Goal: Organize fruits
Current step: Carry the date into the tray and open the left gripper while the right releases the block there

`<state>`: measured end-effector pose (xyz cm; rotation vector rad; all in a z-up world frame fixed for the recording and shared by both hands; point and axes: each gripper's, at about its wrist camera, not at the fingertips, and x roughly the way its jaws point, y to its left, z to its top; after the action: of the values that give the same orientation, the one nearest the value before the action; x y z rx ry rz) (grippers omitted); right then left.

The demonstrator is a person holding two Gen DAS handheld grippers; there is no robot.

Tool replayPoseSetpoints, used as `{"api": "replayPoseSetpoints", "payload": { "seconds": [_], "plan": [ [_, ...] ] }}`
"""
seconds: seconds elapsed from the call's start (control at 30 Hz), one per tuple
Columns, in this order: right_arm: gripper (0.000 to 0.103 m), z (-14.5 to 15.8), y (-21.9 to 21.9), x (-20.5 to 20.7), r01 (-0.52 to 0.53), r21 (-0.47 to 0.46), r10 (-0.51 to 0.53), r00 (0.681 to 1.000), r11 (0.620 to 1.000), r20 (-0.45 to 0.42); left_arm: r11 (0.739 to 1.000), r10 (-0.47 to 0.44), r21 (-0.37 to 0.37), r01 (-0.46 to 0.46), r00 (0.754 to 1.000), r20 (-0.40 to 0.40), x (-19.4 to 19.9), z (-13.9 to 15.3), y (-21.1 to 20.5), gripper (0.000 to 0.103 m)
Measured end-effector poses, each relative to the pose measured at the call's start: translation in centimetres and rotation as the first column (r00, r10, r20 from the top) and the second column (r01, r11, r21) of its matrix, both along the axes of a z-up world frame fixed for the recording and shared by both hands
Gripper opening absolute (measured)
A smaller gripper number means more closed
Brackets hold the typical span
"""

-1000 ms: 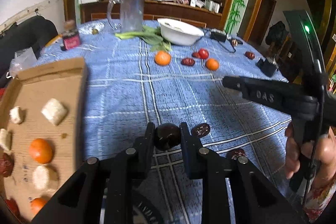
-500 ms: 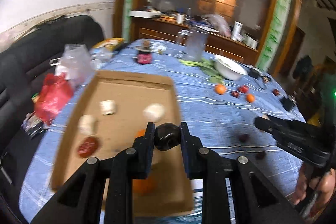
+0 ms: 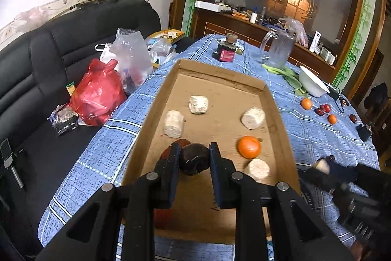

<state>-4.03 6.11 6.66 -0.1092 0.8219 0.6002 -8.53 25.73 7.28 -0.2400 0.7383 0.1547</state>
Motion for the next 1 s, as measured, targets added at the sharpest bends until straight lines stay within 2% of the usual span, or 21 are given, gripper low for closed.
{"api": "replayPoseSetpoints", "payload": {
  "seconds": [0.2,0.5,1.0],
  "plan": [
    [0.033,-2.0,2.6,-0.4,-0.03,-0.044,0.029,0.999,0.999,-0.024,1.0,-0.008,0.002,0.008,0.999,-0.033,1.3,-1.1,0.3,0.023],
    [0.034,-3.6,3.5,-0.5,-0.029,-0.091,0.026,0.999,0.995,-0.033,0.999,-0.005,0.031,0.007,0.998,-0.056,2.2,-2.1,0.3,0.023],
    [0.034,-3.6,3.4,-1.1,-0.005,-0.101,0.005,1.0,0.995,-0.001,0.999,0.013,0.043,-0.01,0.998,-0.058,2.2,-1.9,0.4,0.025]
  ]
}}
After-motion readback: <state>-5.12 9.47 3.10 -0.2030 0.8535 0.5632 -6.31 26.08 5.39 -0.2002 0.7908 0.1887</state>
